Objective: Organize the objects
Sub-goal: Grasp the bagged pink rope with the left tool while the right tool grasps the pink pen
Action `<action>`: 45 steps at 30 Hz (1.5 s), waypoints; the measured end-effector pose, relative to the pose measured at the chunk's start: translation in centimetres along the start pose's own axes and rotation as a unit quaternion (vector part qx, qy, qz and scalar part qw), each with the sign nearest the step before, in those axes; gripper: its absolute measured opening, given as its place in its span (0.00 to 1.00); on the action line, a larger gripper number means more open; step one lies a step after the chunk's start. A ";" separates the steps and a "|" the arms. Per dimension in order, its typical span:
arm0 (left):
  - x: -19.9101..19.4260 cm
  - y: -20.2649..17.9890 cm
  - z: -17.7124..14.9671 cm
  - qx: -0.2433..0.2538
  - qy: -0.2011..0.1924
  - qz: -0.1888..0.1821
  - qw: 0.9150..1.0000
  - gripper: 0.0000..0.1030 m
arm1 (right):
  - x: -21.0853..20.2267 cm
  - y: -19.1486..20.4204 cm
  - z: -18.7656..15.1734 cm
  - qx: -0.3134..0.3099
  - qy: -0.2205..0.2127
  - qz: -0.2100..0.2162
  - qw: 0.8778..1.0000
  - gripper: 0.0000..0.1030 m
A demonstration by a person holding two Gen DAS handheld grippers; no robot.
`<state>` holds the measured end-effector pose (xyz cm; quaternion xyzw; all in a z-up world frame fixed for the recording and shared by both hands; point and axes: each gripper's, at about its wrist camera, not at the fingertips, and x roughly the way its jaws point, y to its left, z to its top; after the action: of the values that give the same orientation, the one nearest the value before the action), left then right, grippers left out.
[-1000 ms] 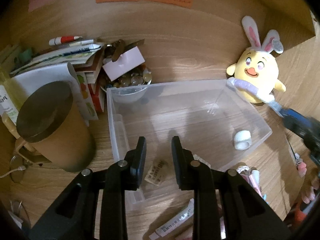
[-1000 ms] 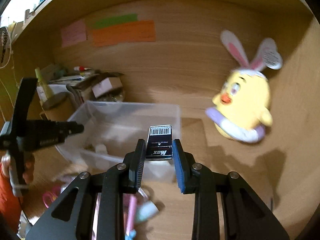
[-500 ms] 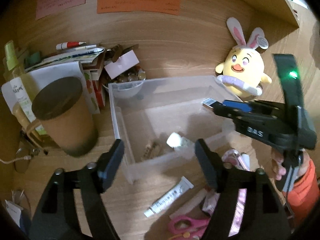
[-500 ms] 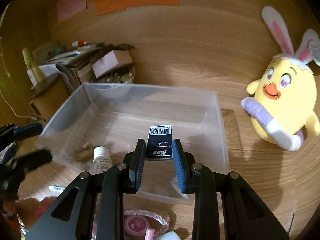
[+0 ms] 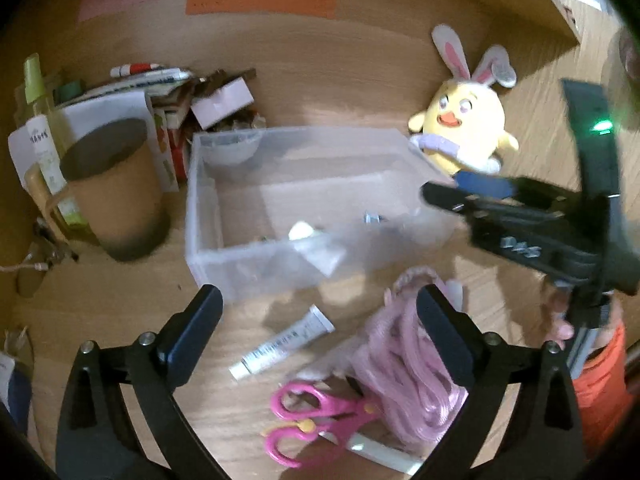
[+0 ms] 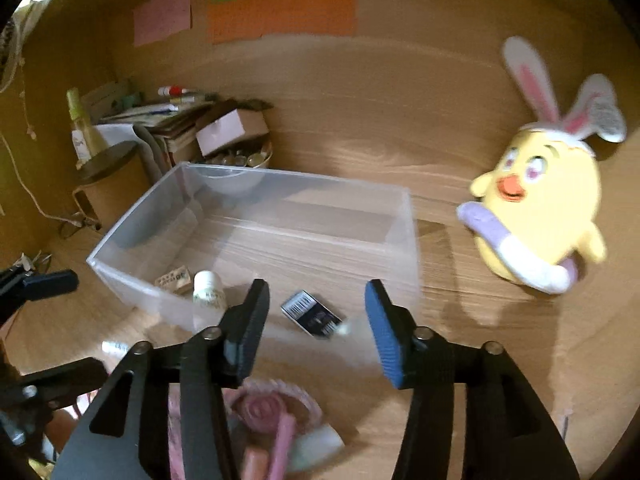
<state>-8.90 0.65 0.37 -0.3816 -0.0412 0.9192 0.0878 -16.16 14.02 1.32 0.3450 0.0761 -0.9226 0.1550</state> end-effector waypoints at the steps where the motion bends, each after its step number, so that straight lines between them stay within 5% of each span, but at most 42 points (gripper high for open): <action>1: 0.1 -0.4 -0.4 0.001 0.003 0.004 1.000 0.96 | -0.7 -0.3 -0.4 0.000 -0.004 -0.003 1.000 0.49; 15: 2.5 -5.2 -4.1 -0.049 0.061 0.006 0.997 0.96 | -5.4 -3.1 -9.3 0.045 0.014 0.025 0.999 0.49; 24: 3.8 -5.6 -4.9 -0.071 0.055 0.033 0.995 0.96 | -5.1 -2.5 -12.7 0.059 0.046 0.077 0.994 0.49; 31: 3.0 -5.4 -5.4 -0.039 0.042 0.038 0.998 0.96 | -5.1 -0.7 -13.3 0.039 0.050 0.089 0.994 0.48; 41: 3.5 -5.8 -6.2 -0.019 0.042 0.055 0.997 0.96 | -4.1 -0.6 -13.5 0.030 0.062 0.068 0.995 0.32; 45: 4.2 -6.1 -6.2 -0.007 0.047 0.052 0.998 0.79 | -3.6 0.0 -13.2 0.020 0.062 0.068 0.996 0.14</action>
<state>-6.66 7.50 -6.07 -0.4262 -0.0236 0.9035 0.0390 -5.43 18.10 -6.21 0.4085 0.0438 -0.8883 0.2053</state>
